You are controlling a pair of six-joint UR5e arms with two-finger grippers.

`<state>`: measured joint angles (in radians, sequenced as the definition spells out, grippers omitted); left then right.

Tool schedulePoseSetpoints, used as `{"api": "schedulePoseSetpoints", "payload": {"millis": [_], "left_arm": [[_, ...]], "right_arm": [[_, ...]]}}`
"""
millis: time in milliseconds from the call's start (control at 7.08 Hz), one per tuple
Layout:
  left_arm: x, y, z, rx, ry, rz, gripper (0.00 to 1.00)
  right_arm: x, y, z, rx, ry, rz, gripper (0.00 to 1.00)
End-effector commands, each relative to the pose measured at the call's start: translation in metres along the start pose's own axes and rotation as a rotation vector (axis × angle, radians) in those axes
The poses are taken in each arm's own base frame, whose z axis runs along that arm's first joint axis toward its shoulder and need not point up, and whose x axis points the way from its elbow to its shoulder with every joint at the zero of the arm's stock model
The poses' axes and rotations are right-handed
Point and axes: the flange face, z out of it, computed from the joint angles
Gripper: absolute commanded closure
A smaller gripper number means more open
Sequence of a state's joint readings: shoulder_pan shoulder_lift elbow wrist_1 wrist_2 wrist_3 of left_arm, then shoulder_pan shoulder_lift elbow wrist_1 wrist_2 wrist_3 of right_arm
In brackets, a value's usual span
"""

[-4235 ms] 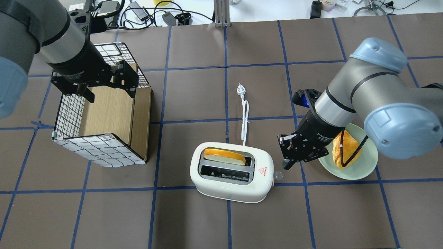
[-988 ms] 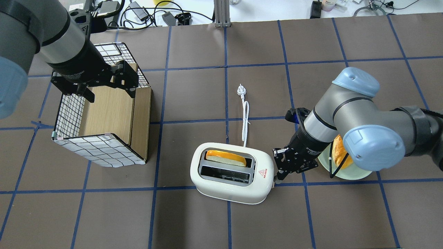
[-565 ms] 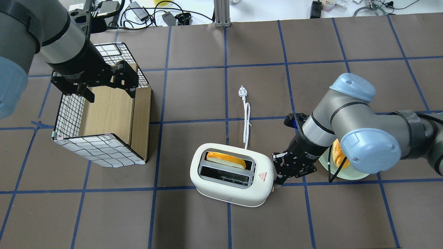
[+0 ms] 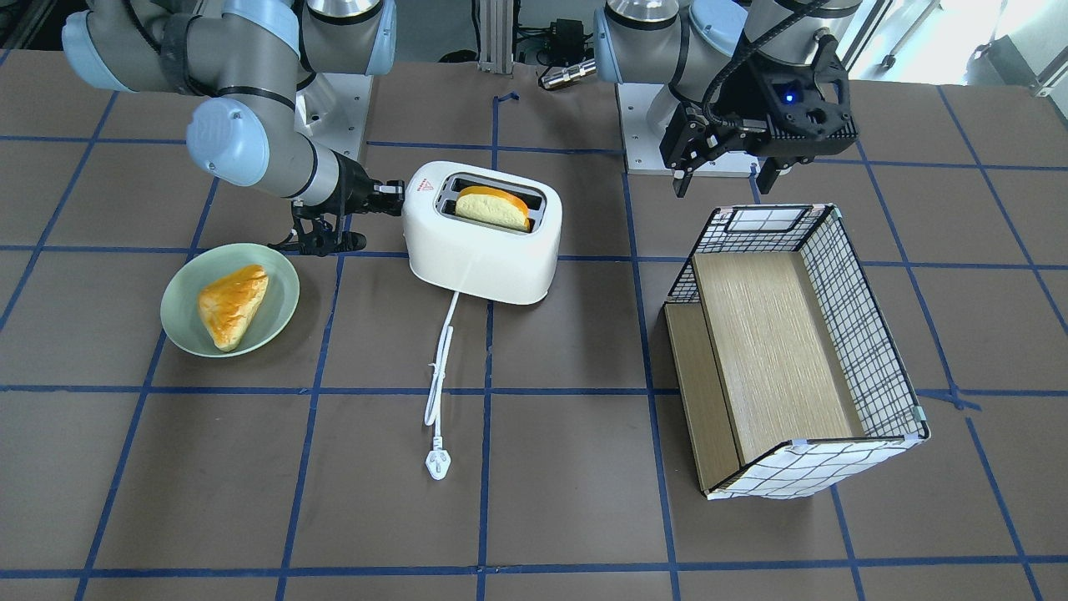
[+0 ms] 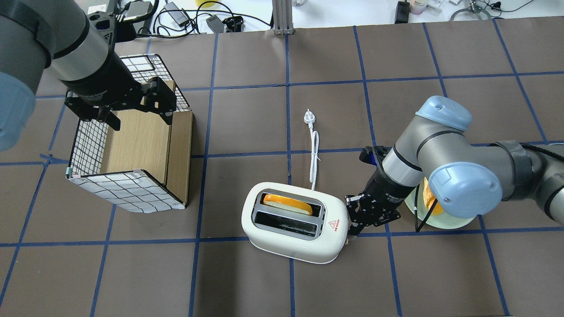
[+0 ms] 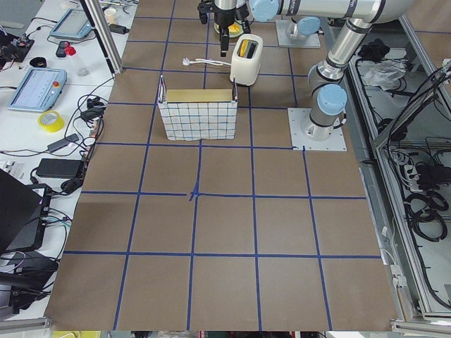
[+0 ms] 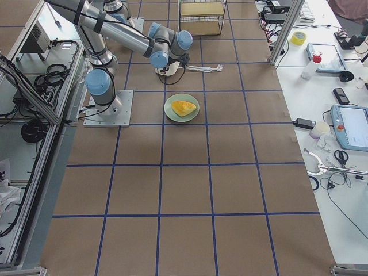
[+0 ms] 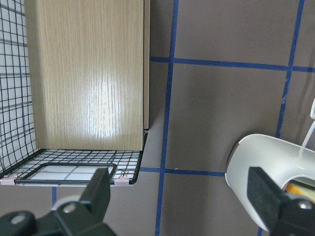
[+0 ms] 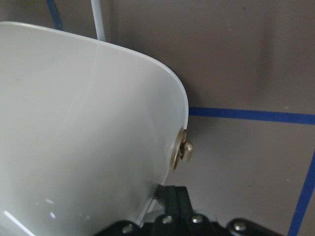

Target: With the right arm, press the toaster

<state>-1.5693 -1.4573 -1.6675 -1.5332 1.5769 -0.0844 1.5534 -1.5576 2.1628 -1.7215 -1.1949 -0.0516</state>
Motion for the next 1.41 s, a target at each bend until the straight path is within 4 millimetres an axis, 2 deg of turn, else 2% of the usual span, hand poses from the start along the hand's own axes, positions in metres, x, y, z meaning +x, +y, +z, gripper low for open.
{"api": "schedulePoseSetpoints", "payload": {"millis": [0, 282, 424, 847, 988, 1129, 1271], "left_arm": [[0.000, 0.000, 0.000, -0.001, 0.000, 0.000, 0.00], [0.000, 0.000, 0.000, -0.001, 0.000, 0.000, 0.00], [0.000, 0.000, 0.000, -0.001, 0.000, 0.000, 0.00], [0.000, 0.000, 0.000, -0.001, 0.000, 0.000, 0.00], [0.000, 0.000, 0.000, -0.001, 0.000, 0.000, 0.00], [0.000, 0.000, 0.000, -0.001, 0.000, 0.000, 0.00], [0.000, 0.000, 0.000, -0.001, 0.000, 0.000, 0.00]], "right_arm": [[0.002, -0.005, 0.004, -0.007, 0.000, 0.003, 1.00], [0.000, -0.003, -0.002, 0.007, 0.013, 0.060, 1.00], [-0.011, -0.004, -0.030, 0.064, 0.012, 0.102, 1.00], [-0.042, 0.000, -0.110, 0.081, 0.028, 0.116, 1.00], [-0.049, 0.003, -0.138, 0.131, 0.059, 0.108, 0.95], [-0.057, 0.009, -0.169, 0.190, 0.108, 0.097, 0.53], [-0.063, 0.012, -0.201, 0.262, 0.170, 0.081, 0.28]]}}
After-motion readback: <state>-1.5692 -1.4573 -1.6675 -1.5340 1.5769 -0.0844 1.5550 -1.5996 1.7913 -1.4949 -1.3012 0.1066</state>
